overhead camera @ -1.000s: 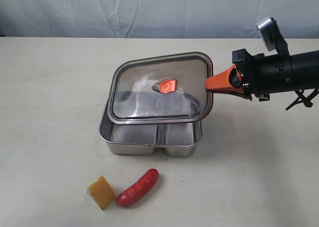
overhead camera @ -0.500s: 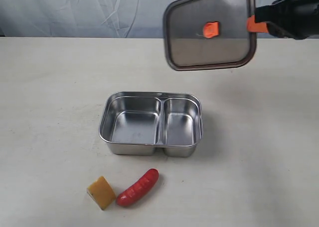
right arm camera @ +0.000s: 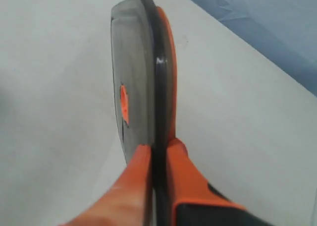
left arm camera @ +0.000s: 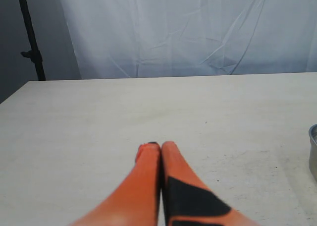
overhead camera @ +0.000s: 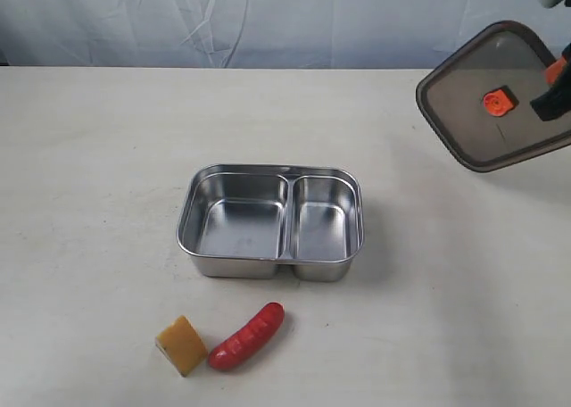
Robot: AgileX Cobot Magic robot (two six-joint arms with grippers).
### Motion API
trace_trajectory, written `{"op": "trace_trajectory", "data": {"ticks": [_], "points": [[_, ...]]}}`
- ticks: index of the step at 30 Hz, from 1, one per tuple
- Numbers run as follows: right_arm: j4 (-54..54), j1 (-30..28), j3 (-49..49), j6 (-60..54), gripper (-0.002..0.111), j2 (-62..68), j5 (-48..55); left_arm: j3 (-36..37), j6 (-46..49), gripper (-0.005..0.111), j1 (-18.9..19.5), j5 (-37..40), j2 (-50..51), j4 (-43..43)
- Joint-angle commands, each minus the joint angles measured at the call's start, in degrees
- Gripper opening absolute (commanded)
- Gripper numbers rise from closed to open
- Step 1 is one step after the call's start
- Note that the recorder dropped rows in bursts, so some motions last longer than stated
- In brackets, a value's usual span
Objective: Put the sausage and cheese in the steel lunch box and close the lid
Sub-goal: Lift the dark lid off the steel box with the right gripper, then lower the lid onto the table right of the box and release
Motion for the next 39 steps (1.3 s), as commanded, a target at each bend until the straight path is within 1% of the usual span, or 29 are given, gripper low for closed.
{"op": "trace_trajectory", "data": {"ticks": [1, 2, 3, 4, 5, 6, 7, 9, 10, 13, 16, 18, 25, 30, 35, 36, 37, 39], "points": [[-8.88, 4.97, -0.21, 0.93, -0.001, -0.55, 3.36, 0.26, -0.01, 0.0, 0.27, -0.14, -0.24, -0.36], [-10.26, 6.87, -0.21, 1.06, -0.001, -0.55, 4.48, 0.26, -0.01, 0.0, 0.27, -0.14, -0.24, -0.36], [-14.12, 10.74, -0.21, 1.81, -0.001, -0.55, 7.69, 0.26, -0.01, 0.0, 0.27, -0.14, -0.24, -0.36], [-15.72, 12.29, -0.11, 2.42, -0.001, -0.55, 9.12, 0.26, -0.01, 0.0, 0.27, -0.14, -0.24, -0.36], [-20.11, 15.9, -0.11, 5.11, -0.001, -0.43, 13.22, 0.26, -0.01, 0.0, 0.27, -0.14, -0.24, -0.36], [-21.68, 17.68, -0.11, 6.78, -0.001, -0.37, 15.03, 0.26, -0.01, 0.0, 0.27, -0.14, -0.24, -0.36], [-23.24, 20.75, 0.29, 9.44, -0.001, -0.37, 17.82, 0.26, -0.01, 0.0, 0.27, -0.14, -0.24, -0.36], [-23.44, 24.91, 2.71, 10.51, -0.001, -0.37, 19.65, 0.26, -0.01, 0.0, 0.27, -0.14, -0.24, -0.36], [-23.78, 27.01, 4.99, 11.96, -0.001, -0.37, 19.65, 0.26, -0.01, 0.0, 0.27, -0.14, -0.24, -0.36], [-23.67, 30.65, 10.21, 14.82, -0.001, -0.37, 17.6, 0.26, -0.01, 0.0, 0.27, -0.14, -0.24, -0.48], [-23.56, 34.63, 15.46, 18.23, -0.001, -0.37, 13.35, 0.26, -0.01, 0.0, 0.27, -0.14, -0.24, -0.59], [-21.63, 36.79, 17.72, 18.51, -0.001, -0.37, 10.68, 0.26, -0.01, 0.0, 0.27, -0.14, -0.24, -0.59], [-17.92, 40.07, 19.31, 18.51, -0.001, 0.21, 8.52, 0.26, -0.01, 0.0, 0.27, -0.14, -0.24, -0.59], [-13.61, 40.07, 19.31, 18.51, -0.001, 2.83, 8.52, 0.26, -0.01, 0.0, 0.27, -0.14, -0.24, -0.59], [-11.9, 40.07, 19.31, 18.51, 0.0, 5.28, 8.4, 0.26, -0.01, 0.0, 0.27, -0.14, -0.24, -0.59], [-11.63, 40.07, 19.31, 18.31, 0.002, 5.46, 8.3, 0.26, -0.01, 0.0, 0.27, -0.14, -0.24, -0.59], [-11.35, 40.07, 19.31, 18.28, 0.006, 5.69, 8.3, 0.26, -0.01, 0.0, 0.27, -0.14, -0.24, -0.59], [-10.22, 40.07, 19.31, 17.42, 0.021, 5.8, 8.16, 0.26, -0.01, 0.0, 0.27, -0.14, -0.24, -0.59]]}}
